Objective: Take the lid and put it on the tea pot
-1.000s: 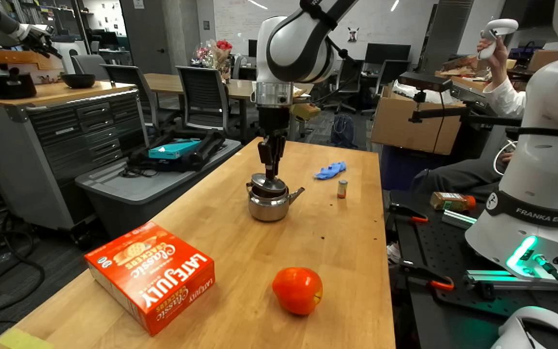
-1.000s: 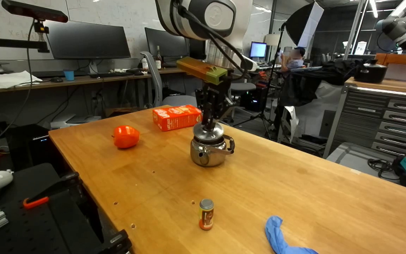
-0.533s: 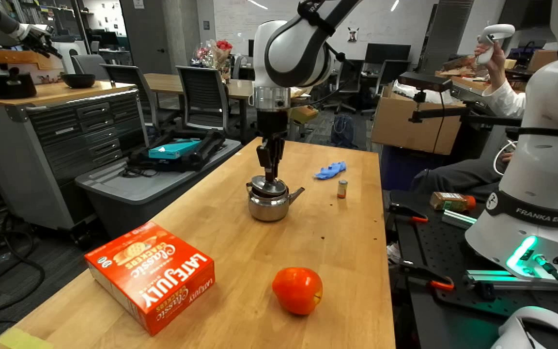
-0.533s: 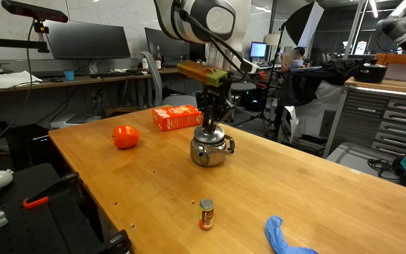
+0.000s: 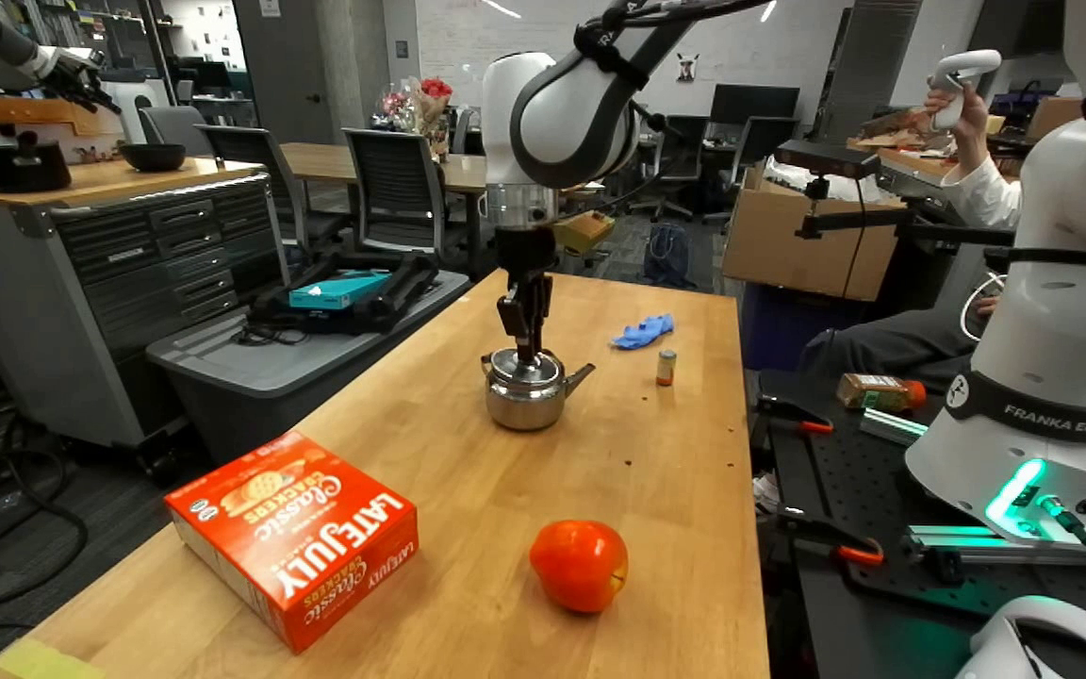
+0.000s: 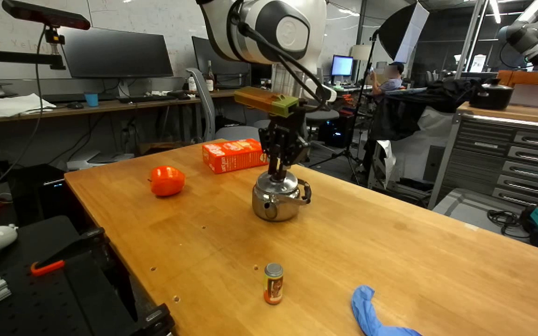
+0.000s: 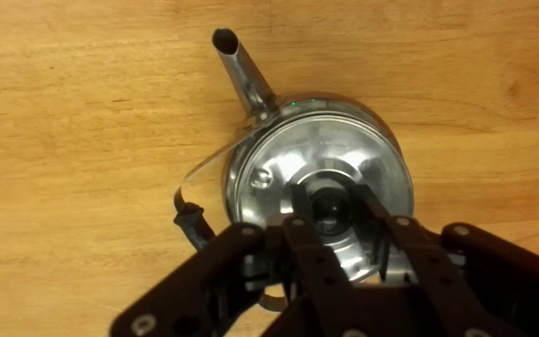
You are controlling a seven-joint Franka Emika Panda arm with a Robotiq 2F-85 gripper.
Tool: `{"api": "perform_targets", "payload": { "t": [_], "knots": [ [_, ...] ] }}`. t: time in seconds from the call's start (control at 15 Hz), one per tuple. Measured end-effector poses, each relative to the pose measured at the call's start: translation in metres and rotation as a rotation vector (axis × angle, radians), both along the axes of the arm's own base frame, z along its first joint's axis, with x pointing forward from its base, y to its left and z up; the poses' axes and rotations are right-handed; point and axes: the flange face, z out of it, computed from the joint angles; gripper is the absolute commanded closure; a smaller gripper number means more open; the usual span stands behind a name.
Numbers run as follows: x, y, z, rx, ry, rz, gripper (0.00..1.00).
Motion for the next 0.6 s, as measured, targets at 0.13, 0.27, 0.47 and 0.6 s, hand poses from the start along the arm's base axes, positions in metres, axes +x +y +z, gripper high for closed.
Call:
{"api": "perform_targets", "payload": {
  "t": [0.13, 0.27, 0.47, 0.6],
  "knots": [
    [0.0005, 0.0012, -0.0001, -0.014, 0.019, 0.002, 0.92],
    [0.0010, 0.0012, -0.0003, -0.016, 0.046, 0.003, 0.92],
    [0.0018, 0.0007, -0.0006, -0.014, 0.086, 0.003, 0.92],
    [0.0034, 0.0007, -0.0002, -0.013, 0.103, 0.004, 0.92]
  ]
}}
